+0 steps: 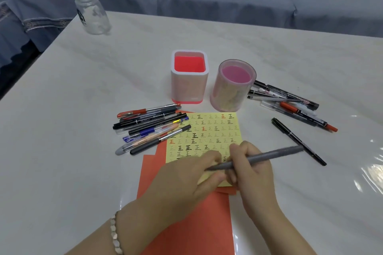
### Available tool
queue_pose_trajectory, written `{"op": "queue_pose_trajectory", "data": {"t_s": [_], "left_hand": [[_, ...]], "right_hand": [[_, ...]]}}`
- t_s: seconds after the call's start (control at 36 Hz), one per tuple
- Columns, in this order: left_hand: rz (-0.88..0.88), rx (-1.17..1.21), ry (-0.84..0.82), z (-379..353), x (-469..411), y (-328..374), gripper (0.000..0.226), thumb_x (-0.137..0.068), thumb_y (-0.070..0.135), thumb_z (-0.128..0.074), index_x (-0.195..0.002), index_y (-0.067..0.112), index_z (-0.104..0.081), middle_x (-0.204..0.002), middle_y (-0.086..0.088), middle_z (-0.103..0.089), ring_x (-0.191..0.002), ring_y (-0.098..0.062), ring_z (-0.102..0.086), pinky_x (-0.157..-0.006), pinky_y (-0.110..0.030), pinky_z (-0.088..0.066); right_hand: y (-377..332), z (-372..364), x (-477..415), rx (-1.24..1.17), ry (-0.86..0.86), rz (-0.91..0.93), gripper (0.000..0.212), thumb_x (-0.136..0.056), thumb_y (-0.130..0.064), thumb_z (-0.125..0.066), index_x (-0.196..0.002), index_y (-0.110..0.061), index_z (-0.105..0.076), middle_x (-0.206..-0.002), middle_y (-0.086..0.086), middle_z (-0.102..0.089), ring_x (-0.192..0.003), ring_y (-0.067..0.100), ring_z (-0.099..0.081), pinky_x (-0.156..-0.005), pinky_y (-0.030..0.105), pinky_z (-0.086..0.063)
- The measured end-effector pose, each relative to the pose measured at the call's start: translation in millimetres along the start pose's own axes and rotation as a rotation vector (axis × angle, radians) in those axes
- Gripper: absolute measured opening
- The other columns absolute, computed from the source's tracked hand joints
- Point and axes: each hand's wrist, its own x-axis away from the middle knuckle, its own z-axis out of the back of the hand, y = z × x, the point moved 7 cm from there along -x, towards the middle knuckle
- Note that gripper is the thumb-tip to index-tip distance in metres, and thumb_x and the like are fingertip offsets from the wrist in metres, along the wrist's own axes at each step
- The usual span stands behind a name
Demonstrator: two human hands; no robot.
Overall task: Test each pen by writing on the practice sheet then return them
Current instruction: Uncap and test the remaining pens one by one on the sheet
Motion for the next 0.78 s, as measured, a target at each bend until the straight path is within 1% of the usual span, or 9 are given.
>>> {"op": "queue_pose_trajectory", "data": {"t_s": [0.08, 0.19, 0.28, 0.33, 0.39, 0.5, 0.61, 0.69, 0.78], "left_hand": [[0.133, -0.113, 0.101, 11.3, 4.7, -21.3, 0.036, -0.093, 0.050, -0.021, -0.121, 0.035, -0.035, -0.086, 0.020, -0.039, -0.080, 0.006, -0.040, -0.067, -0.010, -0.032], [0.169, -0.373, 0.248, 22.6, 13.1, -50.6, 0.020, -0.090, 0.004, -0.046, -0.101, 0.020, -0.053, -0.075, 0.015, -0.040, -0.072, -0.008, -0.039, -0.057, -0.021, -0.042], [0.106, -0.516, 0.284, 20.1, 21.2, -67.8, 0.017, -0.081, 0.012, -0.046, -0.094, 0.015, -0.055, -0.074, 0.002, -0.053, -0.068, -0.010, -0.034, -0.051, -0.019, -0.030], [0.104, -0.550, 0.272, 16.7, 23.1, -74.5, 0.024, -0.084, 0.020, -0.037, -0.098, 0.014, -0.055, -0.081, -0.003, -0.057, -0.074, -0.016, -0.037, -0.059, -0.027, -0.031], [0.113, -0.541, 0.309, 17.8, 24.1, -72.8, 0.027, -0.083, 0.021, -0.038, -0.104, 0.014, -0.054, -0.091, -0.006, -0.058, -0.083, -0.020, -0.043, -0.068, -0.032, -0.031], [-0.012, -0.451, 0.275, 5.7, 16.8, -49.1, 0.038, -0.083, 0.026, -0.044, -0.112, 0.006, -0.057, -0.109, -0.013, -0.059, -0.106, -0.026, -0.045, -0.094, -0.040, -0.031], [-0.060, -0.418, 0.065, -24.0, -0.1, -33.3, 0.054, -0.084, 0.040, -0.043, -0.128, 0.010, -0.052, -0.134, -0.010, -0.052, -0.128, -0.021, -0.037, -0.108, -0.034, -0.020], [-0.071, -0.432, -0.017, -40.8, -10.8, -31.6, 0.055, -0.084, 0.046, -0.041, -0.130, 0.018, -0.052, -0.140, -0.007, -0.047, -0.132, -0.023, -0.040, -0.107, -0.037, -0.022], [-0.042, -0.477, -0.061, -49.5, -18.3, -38.4, 0.054, -0.084, 0.052, -0.038, -0.127, 0.025, -0.056, -0.139, -0.005, -0.049, -0.130, -0.024, -0.044, -0.103, -0.040, -0.022]], "right_hand": [[-6.4, 19.8, -1.0, 0.098, 0.078, 0.148, 0.027, -0.090, -0.018, -0.055, -0.064, -0.012, -0.054, -0.042, 0.005, -0.054, -0.035, 0.011, -0.044, -0.041, 0.014, -0.035], [8.0, 29.6, 1.3, 0.199, -0.061, 0.155, 0.024, -0.087, -0.001, -0.054, -0.077, -0.016, -0.070, -0.079, -0.004, -0.072, -0.076, 0.001, -0.066, -0.068, 0.005, -0.044], [24.1, 28.8, 0.4, 0.664, -0.219, 0.242, 0.021, -0.084, -0.022, -0.065, -0.093, -0.041, -0.060, -0.124, -0.015, -0.058, -0.120, -0.002, -0.048, -0.097, 0.011, -0.033], [38.1, 29.8, -3.8, 0.964, -0.304, 0.285, 0.033, -0.075, -0.046, -0.062, -0.105, -0.042, -0.048, -0.139, -0.016, -0.041, -0.132, 0.000, -0.028, -0.107, 0.024, -0.024], [46.1, 31.2, -7.0, 0.999, -0.329, 0.243, 0.038, -0.075, -0.051, -0.064, -0.108, -0.040, -0.049, -0.146, -0.012, -0.033, -0.135, -0.003, -0.016, -0.115, 0.030, -0.014], [47.6, 27.3, -6.3, 1.018, -0.341, 0.271, 0.043, -0.077, -0.045, -0.068, -0.114, -0.032, -0.051, -0.150, -0.010, -0.029, -0.133, -0.012, -0.007, -0.115, 0.022, 0.002], [49.0, 24.1, -6.0, 0.998, -0.348, 0.307, 0.051, -0.070, -0.067, -0.059, -0.112, -0.043, -0.044, -0.146, -0.013, -0.032, -0.131, -0.013, -0.013, -0.116, 0.025, -0.001], [44.4, 27.9, -7.2, 0.914, -0.305, 0.293, 0.056, -0.065, -0.079, -0.045, -0.110, -0.046, -0.041, -0.139, -0.013, -0.040, -0.131, -0.008, -0.024, -0.115, 0.029, -0.015], [27.3, 43.8, -4.7, 0.757, -0.124, 0.326, 0.033, -0.078, -0.063, -0.044, -0.106, -0.046, -0.050, -0.115, -0.009, -0.062, -0.114, 0.012, -0.053, -0.098, 0.027, -0.040]]}}
